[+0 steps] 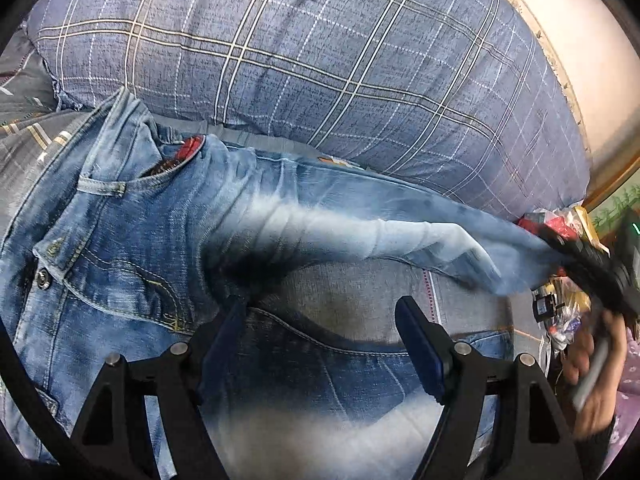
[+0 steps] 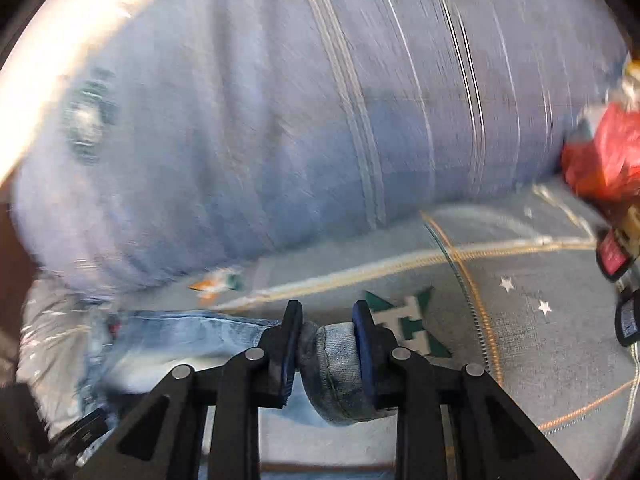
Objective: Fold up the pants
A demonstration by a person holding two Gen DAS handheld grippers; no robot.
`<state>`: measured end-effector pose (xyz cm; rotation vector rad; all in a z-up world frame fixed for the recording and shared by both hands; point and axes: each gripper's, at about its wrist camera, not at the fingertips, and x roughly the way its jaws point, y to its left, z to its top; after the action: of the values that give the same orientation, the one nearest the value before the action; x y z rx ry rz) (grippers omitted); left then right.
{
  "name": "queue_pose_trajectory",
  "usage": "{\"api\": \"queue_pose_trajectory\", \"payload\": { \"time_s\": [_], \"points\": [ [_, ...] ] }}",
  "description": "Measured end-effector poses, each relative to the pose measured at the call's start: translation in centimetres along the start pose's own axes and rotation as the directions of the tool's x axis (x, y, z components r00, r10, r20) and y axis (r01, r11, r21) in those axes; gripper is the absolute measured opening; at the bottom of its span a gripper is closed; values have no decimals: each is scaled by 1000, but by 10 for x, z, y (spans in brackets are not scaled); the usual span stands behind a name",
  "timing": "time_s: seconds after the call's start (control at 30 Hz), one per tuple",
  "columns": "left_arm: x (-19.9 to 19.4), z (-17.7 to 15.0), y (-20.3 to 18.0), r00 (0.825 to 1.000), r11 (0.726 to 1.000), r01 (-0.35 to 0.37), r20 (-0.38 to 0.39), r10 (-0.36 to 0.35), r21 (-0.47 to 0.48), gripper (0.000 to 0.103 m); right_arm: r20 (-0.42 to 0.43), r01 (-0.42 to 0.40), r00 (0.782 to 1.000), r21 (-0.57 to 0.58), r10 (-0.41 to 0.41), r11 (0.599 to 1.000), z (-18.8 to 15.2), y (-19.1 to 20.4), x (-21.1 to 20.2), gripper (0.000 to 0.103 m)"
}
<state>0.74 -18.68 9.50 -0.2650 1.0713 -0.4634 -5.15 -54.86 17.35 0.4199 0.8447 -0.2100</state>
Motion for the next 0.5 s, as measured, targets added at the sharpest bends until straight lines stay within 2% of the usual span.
{"api": "queue_pose_trajectory", "payload": {
  "time_s": [0.07,0.17,0.33,0.43,0.5],
  "points": [
    [-2,1,1,1000,1000,5,6,-5,-2,78,56,16,998,-5,-16,1000,-21,6,-18,28],
    [-3,1,0,1000,1000,11,6,-11,13,78,87,13,996,72,-19,997,-55,-9,-18,28],
    [-4,12,-17,997,998,66,-28,-66,23,78,113,-65,992,19,62,998,-72,-2,-41,28],
    [0,32,-40,996,996,84,-45,-82,39,78,130,-172,978,40,166,984,-79,2,-45,28],
    [14,51,-58,994,996,79,-76,-76,38,78,111,-151,983,34,147,988,-84,5,-42,28]
  ]
}}
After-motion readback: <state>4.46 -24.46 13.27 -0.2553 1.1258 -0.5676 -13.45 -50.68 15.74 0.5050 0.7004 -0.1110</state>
